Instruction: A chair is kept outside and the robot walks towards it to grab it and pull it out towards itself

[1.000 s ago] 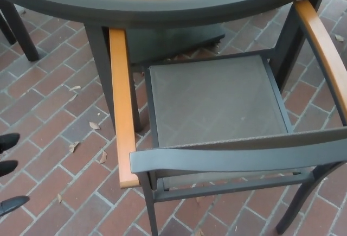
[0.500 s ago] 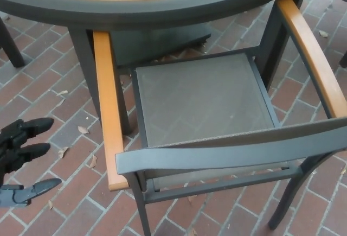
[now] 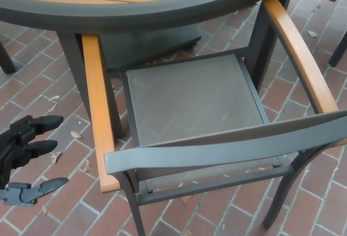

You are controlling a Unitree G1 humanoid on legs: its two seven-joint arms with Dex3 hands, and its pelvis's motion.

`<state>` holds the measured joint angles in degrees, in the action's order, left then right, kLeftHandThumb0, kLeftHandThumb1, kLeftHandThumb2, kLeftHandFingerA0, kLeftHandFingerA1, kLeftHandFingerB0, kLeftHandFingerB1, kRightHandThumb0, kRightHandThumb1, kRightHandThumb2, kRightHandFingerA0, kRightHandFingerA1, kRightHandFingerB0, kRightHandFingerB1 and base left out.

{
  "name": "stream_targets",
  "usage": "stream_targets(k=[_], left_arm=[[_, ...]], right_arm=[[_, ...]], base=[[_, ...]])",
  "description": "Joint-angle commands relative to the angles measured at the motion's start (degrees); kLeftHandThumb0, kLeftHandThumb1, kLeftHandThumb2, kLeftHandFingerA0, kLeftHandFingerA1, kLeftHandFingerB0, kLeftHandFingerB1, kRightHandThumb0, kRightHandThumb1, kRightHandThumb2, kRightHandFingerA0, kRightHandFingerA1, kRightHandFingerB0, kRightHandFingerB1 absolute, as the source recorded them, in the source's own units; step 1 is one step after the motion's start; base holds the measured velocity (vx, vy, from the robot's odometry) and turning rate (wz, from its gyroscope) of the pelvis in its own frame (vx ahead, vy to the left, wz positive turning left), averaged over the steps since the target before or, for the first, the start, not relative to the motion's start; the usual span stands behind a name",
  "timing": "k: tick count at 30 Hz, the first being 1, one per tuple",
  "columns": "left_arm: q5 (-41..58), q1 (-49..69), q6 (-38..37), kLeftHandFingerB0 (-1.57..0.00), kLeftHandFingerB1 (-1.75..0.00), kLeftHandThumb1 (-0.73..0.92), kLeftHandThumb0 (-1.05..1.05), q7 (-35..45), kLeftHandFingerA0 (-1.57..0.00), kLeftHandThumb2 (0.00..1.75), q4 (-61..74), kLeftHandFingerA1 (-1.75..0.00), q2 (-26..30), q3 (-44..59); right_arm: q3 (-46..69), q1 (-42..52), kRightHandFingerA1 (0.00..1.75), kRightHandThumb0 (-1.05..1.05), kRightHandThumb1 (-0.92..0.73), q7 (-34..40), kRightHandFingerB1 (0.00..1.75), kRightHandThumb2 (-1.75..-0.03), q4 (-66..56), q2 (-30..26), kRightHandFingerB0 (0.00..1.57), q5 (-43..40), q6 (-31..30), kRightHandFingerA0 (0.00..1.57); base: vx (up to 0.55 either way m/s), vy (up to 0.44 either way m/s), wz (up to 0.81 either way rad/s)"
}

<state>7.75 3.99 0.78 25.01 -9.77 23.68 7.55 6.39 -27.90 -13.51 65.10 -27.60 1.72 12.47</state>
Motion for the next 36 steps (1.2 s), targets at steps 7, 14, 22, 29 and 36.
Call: stream_targets(k=[7, 14, 22, 29, 36], left_arm=[[-3.9, -4.8, 5.2, -0.18, -0.48, 0.38, -0.73, -1.8, -0.18, 0.53, 1.7, -0.66, -0.5, -4.4], [-5.0, -6.3, 6.9, -0.18, -0.45, 0.36, -0.71, -3.9, -0.2, 0.52, 2.2, -0.65, -2.8, -7.0], [-15.0, -8.7, 4.5, -0.18, -0.42, 0.32, -0.59, -3.4, -0.18, 0.52, 0.3, -0.64, -2.6, -19.2], [-19.9, -10.7, 4.7, -0.11, -0.45, 0.26, -0.53, -4.4, -0.11, 0.62, -0.1, -0.6, -1.0, -24.9], [-23.6, -10.7, 1.8, -0.07, -0.54, 0.09, -0.25, -5.4, -0.11, 0.74, -2.0, -0.58, 1.0, -27.9]], right_arm=[[11.8, -3.1, 0.39, -0.37, -0.4, -12.1, 0.23, -0.59, 0.6, 8.8, 0.1, -13.2, -10.8, 0.08], [10.6, -4.2, 0.39, -0.4, -0.39, -12.6, 0.24, -0.55, -0.4, 8.5, 0.09, -12.1, -12.0, 0.09], [10.4, -5.3, 0.3, -0.44, -0.43, -9.2, 0.26, -0.57, -1.3, 8.0, 0.1, -11.7, -11.0, 0.08], [9.7, -6.2, 0.46, -0.4, -0.27, -8.2, 0.42, -0.76, -1.2, 7.7, 0.0, -11.0, -10.6, 0.0], [9.2, -7.8, 0.46, -0.35, -0.25, -8.4, 0.42, -0.74, -1.5, 7.4, 0.0, -11.1, -11.7, 0.01]], base=[[0.0, 0.0, 0.0], [0.0, 0.0, 0.0], [0.0, 0.0, 0.0], [0.0, 0.0, 0.0], [0.0, 0.0, 0.0]])
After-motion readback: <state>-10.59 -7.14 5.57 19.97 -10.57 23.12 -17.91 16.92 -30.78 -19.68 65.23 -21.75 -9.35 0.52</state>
